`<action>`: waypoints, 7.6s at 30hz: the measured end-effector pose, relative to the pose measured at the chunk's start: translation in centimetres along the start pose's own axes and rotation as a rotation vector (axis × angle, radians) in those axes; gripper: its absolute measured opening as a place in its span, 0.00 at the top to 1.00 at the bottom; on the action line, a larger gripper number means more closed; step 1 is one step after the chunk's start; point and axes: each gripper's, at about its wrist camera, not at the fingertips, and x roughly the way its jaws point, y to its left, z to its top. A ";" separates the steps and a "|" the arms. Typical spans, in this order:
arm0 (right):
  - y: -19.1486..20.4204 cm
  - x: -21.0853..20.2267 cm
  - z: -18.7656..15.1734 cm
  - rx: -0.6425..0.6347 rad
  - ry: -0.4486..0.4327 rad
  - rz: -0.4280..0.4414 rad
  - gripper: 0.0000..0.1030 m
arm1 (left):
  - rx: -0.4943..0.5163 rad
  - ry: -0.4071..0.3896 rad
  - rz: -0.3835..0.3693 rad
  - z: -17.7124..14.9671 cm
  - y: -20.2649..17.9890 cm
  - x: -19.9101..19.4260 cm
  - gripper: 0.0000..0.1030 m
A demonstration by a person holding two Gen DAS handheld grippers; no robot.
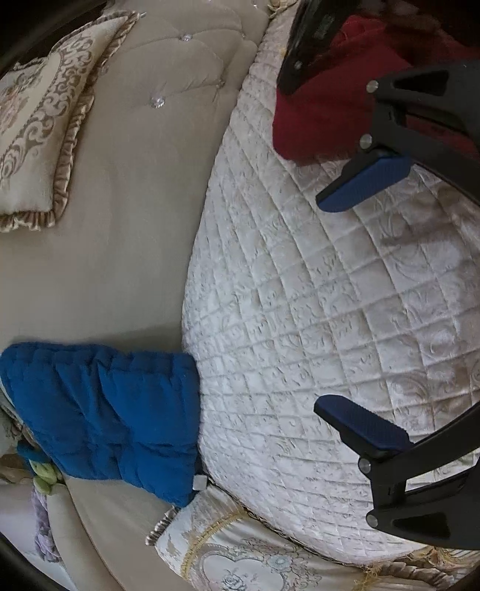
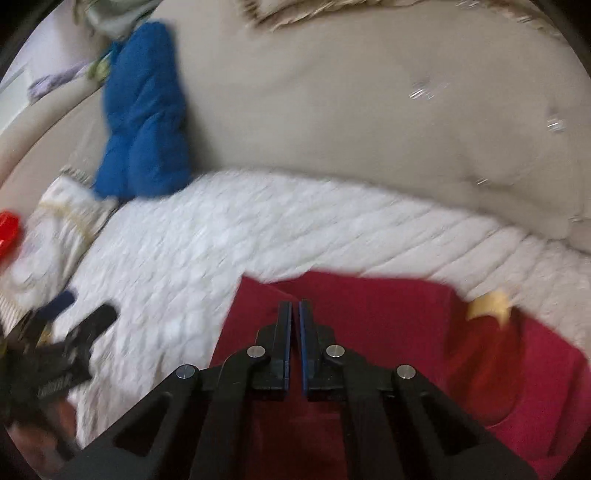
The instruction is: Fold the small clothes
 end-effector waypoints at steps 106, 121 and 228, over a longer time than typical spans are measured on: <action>-9.9 -22.0 -6.3 0.071 -0.298 0.317 1.00 | -0.068 0.029 -0.241 0.1 -4.9 -1.2 0.02; -13.1 -19.7 -15.3 0.220 -0.093 0.049 0.86 | 0.113 0.057 -0.332 -0.3 -11.5 -0.9 0.02; -16.9 -18.5 -19.2 0.351 -0.041 -0.314 1.00 | 0.034 0.242 -0.245 -8.0 -4.9 -6.7 0.29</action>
